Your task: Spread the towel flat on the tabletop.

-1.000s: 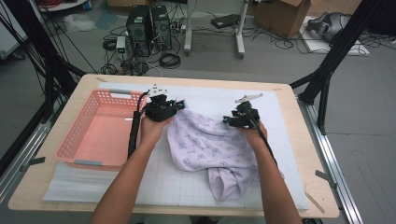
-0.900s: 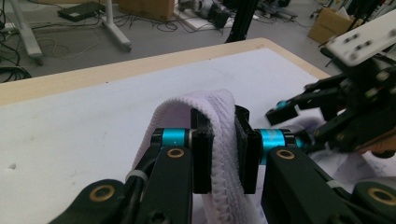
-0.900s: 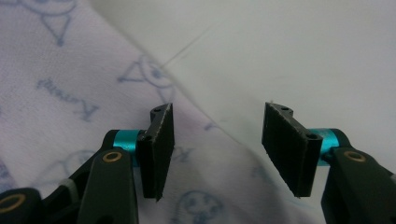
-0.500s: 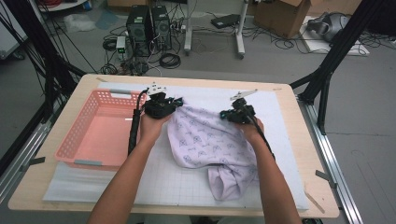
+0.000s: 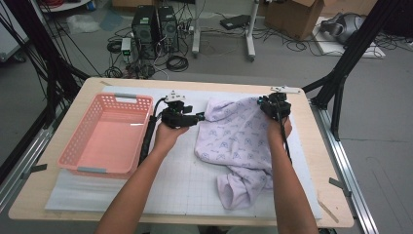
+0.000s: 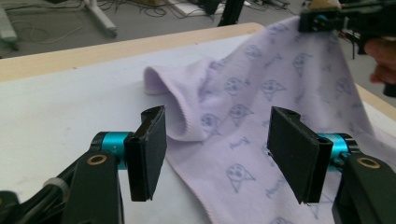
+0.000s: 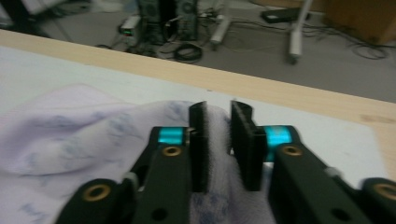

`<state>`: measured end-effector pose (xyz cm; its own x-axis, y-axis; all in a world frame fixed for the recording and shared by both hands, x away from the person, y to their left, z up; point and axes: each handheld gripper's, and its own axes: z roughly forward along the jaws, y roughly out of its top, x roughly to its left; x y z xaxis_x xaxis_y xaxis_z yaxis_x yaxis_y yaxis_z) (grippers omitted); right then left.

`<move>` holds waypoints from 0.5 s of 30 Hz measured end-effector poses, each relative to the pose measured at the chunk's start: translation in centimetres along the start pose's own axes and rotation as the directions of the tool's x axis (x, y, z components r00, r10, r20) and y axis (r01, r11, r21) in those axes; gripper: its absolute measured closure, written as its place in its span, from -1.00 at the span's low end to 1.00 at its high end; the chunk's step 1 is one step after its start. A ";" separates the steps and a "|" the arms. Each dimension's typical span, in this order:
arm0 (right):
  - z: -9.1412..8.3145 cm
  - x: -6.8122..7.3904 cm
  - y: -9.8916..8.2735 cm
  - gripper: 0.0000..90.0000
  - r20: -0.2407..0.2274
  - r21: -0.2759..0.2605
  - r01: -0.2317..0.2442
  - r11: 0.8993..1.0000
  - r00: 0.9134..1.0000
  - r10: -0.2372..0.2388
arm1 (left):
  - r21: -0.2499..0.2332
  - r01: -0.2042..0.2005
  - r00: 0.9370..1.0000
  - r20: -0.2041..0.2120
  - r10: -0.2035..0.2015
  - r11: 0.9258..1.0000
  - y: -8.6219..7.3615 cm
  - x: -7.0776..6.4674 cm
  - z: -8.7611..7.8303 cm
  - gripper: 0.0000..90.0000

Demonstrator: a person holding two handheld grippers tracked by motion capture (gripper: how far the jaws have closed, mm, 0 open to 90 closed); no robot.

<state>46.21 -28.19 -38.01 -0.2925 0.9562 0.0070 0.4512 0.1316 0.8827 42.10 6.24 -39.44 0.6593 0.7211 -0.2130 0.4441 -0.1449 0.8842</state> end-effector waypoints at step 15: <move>-7.1 -1.3 -2.3 0.12 -0.114 0.023 0.025 0.999 0.993 -0.022 | 0.234 -0.052 0.995 0.095 0.031 0.971 -4.2 -4.3 2.3 -0.38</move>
<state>39.59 -31.54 -36.69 -0.3969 0.9169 0.0415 0.4629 0.1609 0.8717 38.82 2.16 -43.18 0.7275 0.6485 -0.2243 0.5384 -0.3369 0.7724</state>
